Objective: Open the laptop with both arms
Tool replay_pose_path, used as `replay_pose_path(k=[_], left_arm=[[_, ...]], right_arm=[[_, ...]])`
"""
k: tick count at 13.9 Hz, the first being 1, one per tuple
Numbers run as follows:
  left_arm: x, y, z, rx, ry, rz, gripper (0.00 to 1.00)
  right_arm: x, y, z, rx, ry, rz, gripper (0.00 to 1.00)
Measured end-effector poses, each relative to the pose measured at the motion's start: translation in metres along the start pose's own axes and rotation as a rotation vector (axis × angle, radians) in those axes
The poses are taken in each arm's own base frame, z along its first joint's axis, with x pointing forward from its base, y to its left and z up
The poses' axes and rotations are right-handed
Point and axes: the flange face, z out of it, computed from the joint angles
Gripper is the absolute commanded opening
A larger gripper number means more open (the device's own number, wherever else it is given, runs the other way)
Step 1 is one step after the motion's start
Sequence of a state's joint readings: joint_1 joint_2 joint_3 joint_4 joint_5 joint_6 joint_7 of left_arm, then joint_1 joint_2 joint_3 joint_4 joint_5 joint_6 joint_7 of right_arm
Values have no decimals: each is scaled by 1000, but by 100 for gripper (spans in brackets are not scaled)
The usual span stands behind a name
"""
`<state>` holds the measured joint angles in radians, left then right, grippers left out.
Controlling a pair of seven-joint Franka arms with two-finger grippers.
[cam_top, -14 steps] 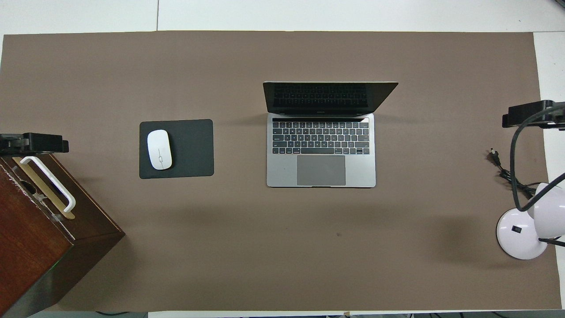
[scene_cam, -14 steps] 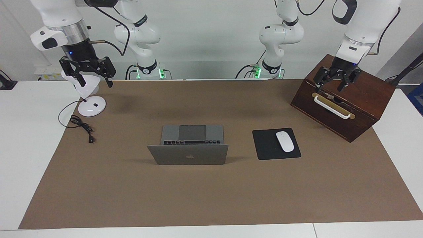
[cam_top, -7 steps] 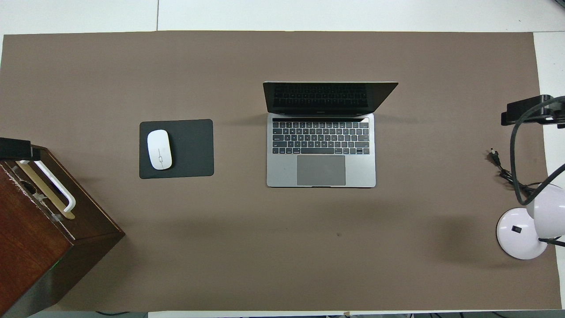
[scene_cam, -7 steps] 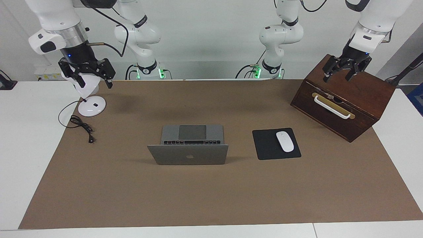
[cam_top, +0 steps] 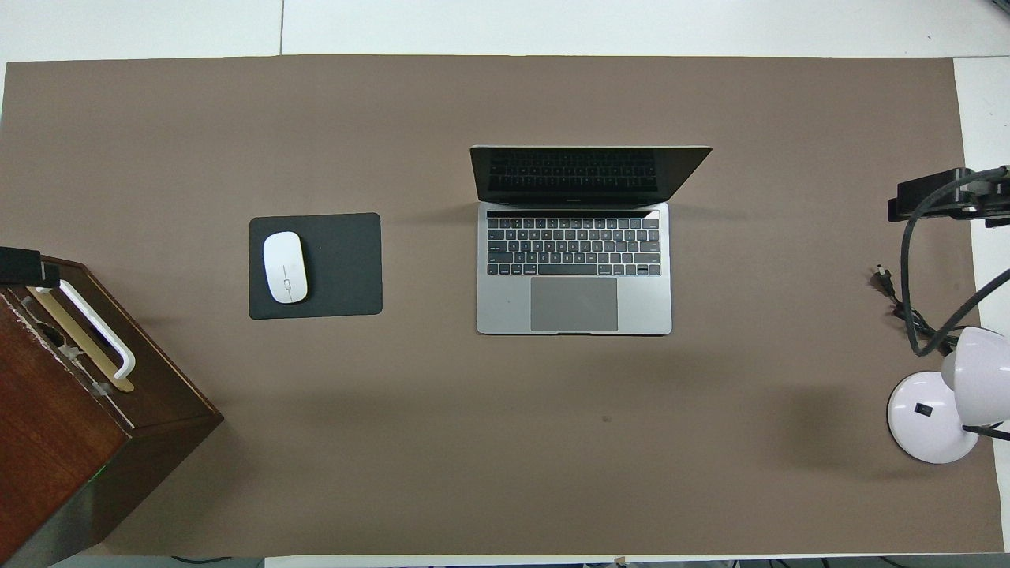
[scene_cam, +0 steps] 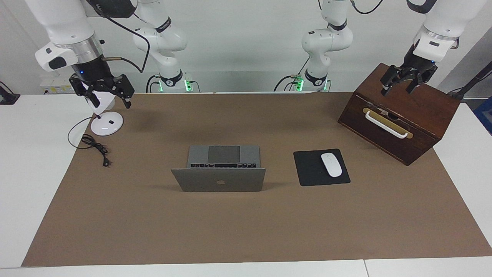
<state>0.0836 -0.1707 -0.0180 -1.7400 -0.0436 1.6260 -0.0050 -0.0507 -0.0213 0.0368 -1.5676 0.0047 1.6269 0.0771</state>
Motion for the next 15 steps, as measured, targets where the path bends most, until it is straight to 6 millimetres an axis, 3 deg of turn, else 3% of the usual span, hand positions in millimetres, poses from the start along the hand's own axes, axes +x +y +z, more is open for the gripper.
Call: replay_pose_path(k=[15], left_arm=[[0,1,-1,0,2,1,100]], right_arm=[[-2,3,4,-2,-26,5,100]])
